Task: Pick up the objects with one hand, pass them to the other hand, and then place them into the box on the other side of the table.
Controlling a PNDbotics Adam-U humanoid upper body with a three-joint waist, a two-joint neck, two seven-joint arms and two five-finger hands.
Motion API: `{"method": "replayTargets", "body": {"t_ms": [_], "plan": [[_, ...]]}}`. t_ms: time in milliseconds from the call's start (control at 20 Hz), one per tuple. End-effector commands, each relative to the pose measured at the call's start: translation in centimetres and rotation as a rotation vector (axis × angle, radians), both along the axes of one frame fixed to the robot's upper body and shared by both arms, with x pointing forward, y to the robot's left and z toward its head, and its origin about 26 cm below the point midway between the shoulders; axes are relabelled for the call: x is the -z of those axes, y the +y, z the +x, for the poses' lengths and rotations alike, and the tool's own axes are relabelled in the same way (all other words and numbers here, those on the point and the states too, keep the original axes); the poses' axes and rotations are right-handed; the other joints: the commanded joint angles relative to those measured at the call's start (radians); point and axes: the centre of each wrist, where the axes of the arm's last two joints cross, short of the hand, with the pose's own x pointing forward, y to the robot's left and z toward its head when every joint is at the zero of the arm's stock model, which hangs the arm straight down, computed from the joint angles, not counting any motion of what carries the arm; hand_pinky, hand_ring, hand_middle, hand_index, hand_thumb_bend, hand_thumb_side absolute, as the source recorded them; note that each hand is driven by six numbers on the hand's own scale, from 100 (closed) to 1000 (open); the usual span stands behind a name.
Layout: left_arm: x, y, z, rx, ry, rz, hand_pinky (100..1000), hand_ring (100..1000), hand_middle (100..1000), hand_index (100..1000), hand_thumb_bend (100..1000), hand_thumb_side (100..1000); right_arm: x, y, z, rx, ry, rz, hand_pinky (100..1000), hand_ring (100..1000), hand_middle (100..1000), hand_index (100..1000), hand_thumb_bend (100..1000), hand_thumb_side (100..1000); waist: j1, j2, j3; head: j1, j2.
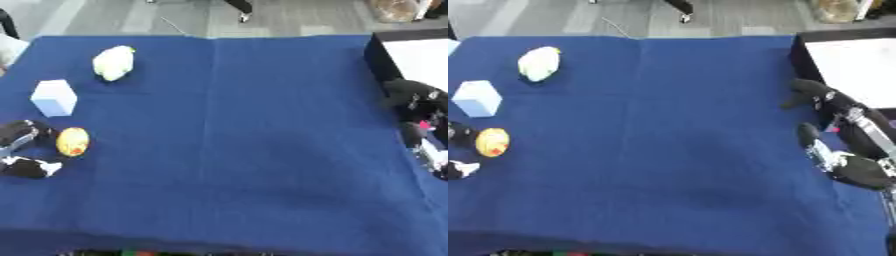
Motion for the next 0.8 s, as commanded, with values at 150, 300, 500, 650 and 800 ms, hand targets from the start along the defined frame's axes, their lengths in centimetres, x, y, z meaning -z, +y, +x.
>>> {"method": "replayTargets", "body": {"t_ms": [150, 300, 500, 650, 800], "plan": [[-0.91, 0.20, 0.28, -0.014, -0.056, -0.008, 779, 614, 554, 778, 308, 565, -0.69, -0.10, 0.04, -0.006, -0.021, -0.007, 1000, 1000, 710, 951, 100, 509, -0.002, -0.011, 0.000, 0.005, 0.005], [-0.99, 0.03, 0.37, -0.021, -0.078, -0.020, 780, 615, 556, 780, 309, 580, -0.68, -0.07, 0.04, -0.008, -0.020, -0.007, 1000, 1000, 710, 951, 100, 509, -0.002, -0.011, 0.000, 0.006, 0.005], [-1.03, -0.17, 0.49, -0.035, -0.108, -0.029, 769, 589, 520, 738, 191, 395, -0.69, -0.06, 0.05, -0.008, -0.020, -0.006, 1000, 1000, 710, 951, 100, 508, -0.002, -0.011, -0.001, 0.007, 0.005], [-1.03, -0.28, 0.54, -0.061, -0.152, -0.042, 746, 530, 453, 662, 100, 144, -0.68, -0.05, 0.05, -0.009, -0.020, -0.006, 1000, 1000, 710, 951, 100, 507, -0.002, -0.011, -0.001, 0.007, 0.005], [-1.08, -0.40, 0.59, -0.094, -0.217, -0.065, 734, 494, 401, 619, 100, 164, -0.67, -0.05, 0.05, -0.009, -0.019, -0.006, 1000, 1000, 710, 951, 100, 507, -0.002, -0.011, -0.001, 0.009, 0.005]]}}
